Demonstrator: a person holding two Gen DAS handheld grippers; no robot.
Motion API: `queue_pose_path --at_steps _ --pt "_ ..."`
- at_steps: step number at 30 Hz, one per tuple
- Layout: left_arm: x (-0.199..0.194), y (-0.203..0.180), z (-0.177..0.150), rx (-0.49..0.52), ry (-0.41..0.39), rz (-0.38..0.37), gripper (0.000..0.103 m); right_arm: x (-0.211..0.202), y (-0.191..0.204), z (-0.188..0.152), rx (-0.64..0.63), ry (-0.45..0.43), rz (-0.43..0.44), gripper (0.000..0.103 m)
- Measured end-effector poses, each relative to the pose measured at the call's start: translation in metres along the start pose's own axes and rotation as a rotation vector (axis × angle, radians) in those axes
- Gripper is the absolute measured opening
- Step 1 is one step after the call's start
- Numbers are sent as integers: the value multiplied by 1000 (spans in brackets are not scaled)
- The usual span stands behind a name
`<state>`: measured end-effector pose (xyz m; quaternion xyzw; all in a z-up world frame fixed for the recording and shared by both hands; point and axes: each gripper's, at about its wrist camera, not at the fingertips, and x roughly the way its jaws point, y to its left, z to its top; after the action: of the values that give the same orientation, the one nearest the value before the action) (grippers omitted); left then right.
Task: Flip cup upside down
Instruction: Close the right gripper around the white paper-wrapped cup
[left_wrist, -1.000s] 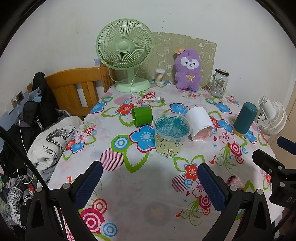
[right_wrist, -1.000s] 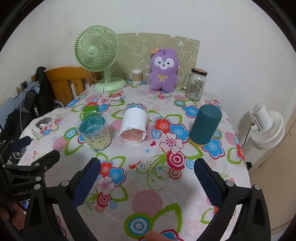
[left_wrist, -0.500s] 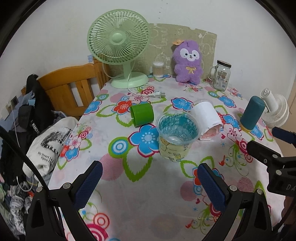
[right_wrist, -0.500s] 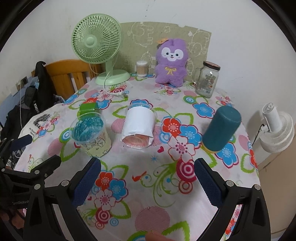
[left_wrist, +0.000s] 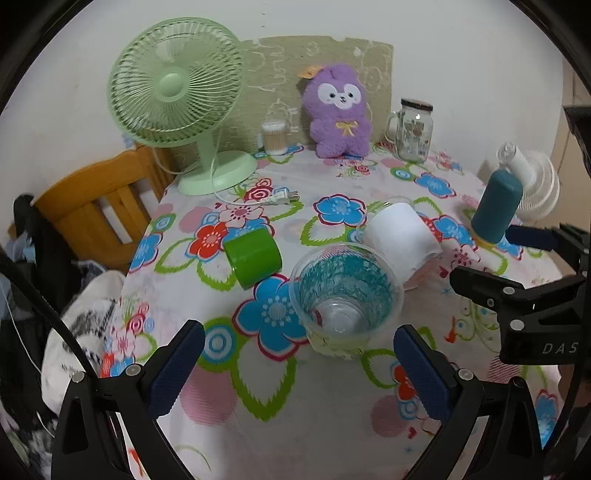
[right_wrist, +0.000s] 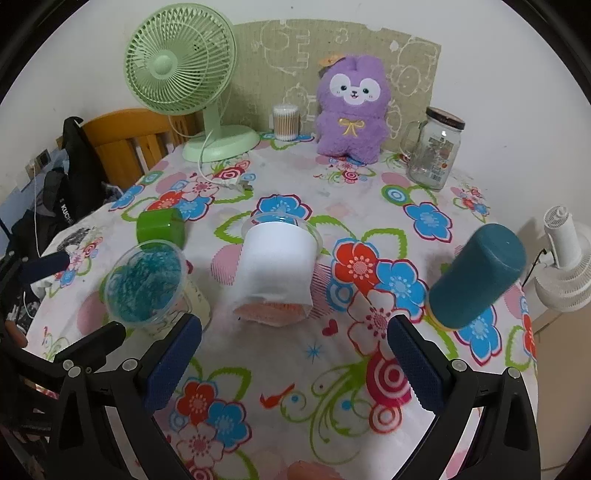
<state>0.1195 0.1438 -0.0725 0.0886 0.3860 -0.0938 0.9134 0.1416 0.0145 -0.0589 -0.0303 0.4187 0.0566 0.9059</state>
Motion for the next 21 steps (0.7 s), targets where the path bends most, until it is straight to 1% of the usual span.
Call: queue_pose_path --at_steps 2,11,17,21 --pt "5 0 4 17 6 -1 103 7 -2 4 2 9 2 101" --pt "27 0 25 95 6 -56 103 30 -8 17 20 32 7 101" --pt "46 -3 36 128 25 -126 103 43 -11 22 30 52 11 101" --pt "53 -4 40 150 24 -141 103 53 -13 24 33 69 15 101"
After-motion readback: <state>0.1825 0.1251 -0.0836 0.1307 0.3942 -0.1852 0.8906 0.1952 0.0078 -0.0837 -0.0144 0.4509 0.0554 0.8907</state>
